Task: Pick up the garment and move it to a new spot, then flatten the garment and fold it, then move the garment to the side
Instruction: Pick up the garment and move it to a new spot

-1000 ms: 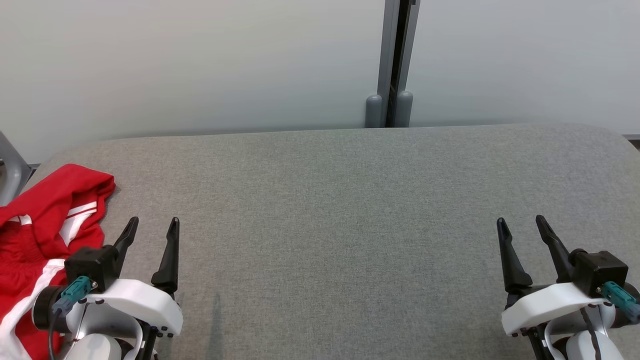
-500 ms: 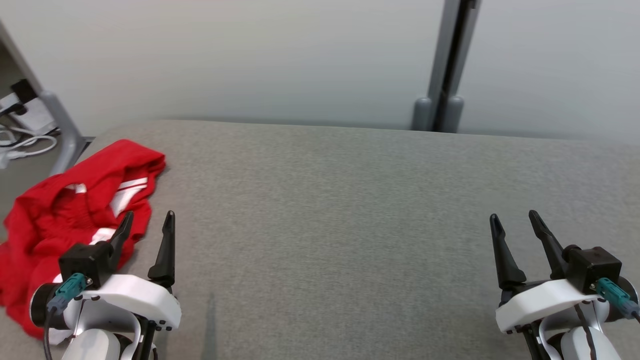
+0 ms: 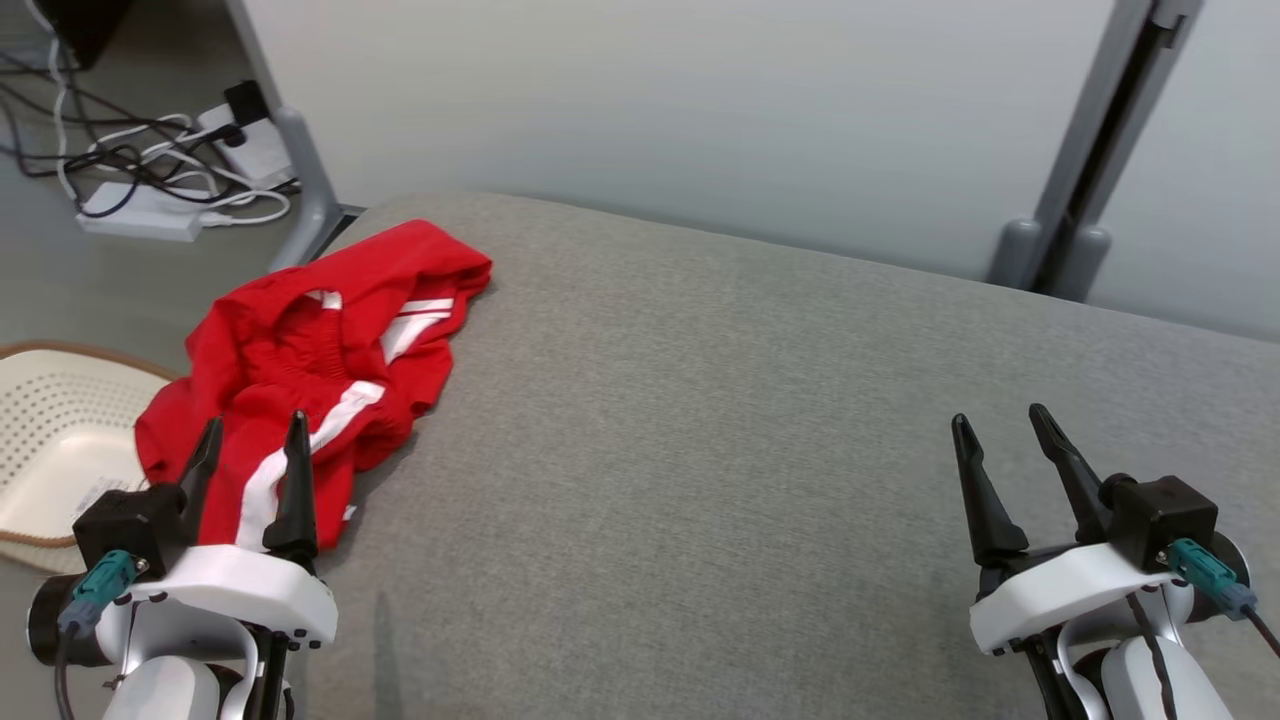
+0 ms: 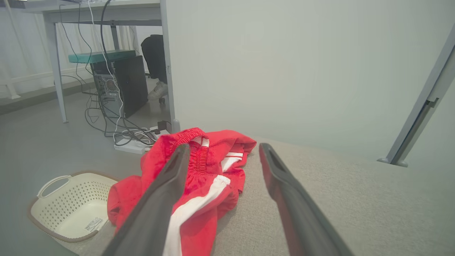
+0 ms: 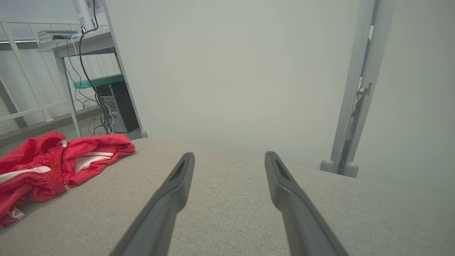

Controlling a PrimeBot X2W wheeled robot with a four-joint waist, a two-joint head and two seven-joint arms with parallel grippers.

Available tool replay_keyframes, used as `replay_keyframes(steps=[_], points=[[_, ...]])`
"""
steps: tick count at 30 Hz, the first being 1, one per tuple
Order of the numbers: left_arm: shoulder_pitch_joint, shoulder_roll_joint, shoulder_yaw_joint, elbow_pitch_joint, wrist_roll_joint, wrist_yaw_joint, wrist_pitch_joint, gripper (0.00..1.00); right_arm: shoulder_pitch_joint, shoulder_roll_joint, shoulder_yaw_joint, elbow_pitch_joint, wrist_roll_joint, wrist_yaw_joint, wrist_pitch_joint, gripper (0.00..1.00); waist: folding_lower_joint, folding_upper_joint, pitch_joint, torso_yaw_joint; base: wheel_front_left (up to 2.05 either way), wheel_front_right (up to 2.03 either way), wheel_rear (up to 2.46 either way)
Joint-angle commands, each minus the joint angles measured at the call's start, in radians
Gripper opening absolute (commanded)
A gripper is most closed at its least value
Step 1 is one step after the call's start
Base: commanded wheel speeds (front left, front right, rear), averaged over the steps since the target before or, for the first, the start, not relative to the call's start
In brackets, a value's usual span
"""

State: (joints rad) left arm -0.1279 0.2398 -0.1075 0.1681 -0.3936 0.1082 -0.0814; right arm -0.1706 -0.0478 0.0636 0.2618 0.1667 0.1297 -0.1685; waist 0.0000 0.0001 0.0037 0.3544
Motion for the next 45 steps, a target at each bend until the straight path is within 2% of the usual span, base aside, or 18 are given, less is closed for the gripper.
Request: replay_keyframes(steps=[1, 9, 24, 30, 37, 45], points=[[0.001, 0.008, 0.007, -0.002, -0.001, 0.008, -0.005, 1.0, -0.007, -0.006, -0.003, -0.001, 0.001, 0.002, -0.005, 1.0, 0.0, -0.0001, 0.004, 0.025, 0.0, 0.0, 0.0], [-0.009, 0.011, 0.009, 0.007, -0.017, 0.007, -0.011, 1.0, -0.014, -0.006, 0.001, 0.007, 0.004, 0.002, -0.009, 1.0, 0.0, -0.0001, 0.009, 0.052, 0.0, 0.0, 0.0], [-0.039, 0.026, 0.013, 0.003, -0.028, 0.014, -0.005, 1.0, -0.021, -0.006, 0.003, 0.019, 0.006, 0.002, -0.019, 1.0, 0.0, -0.0001, 0.017, 0.043, 0.0, 0.0, 0.0], [-0.109, 0.055, 0.036, 0.013, -0.031, 0.016, 0.003, 1.0, -0.027, -0.006, 0.004, 0.016, -0.009, 0.002, -0.012, 1.0, 0.0, -0.0001, 0.04, 0.027, 0.0, 0.0, 0.0], [-0.216, 0.084, 0.044, 0.12, -0.069, -0.028, 0.042, 1.0, -0.05, -0.006, 0.008, -0.002, -0.02, 0.002, 0.002, 1.0, 0.0, -0.0001, 0.092, -0.004, 0.0, 0.0, 0.0], [-0.377, 0.115, 0.054, 0.368, -0.143, -0.109, 0.127, 1.0, -0.097, -0.006, 0.021, -0.041, -0.056, 0.002, 0.034, 1.0, 0.0, -0.0001, 0.219, -0.062, 0.0, 0.0, 0.0]])
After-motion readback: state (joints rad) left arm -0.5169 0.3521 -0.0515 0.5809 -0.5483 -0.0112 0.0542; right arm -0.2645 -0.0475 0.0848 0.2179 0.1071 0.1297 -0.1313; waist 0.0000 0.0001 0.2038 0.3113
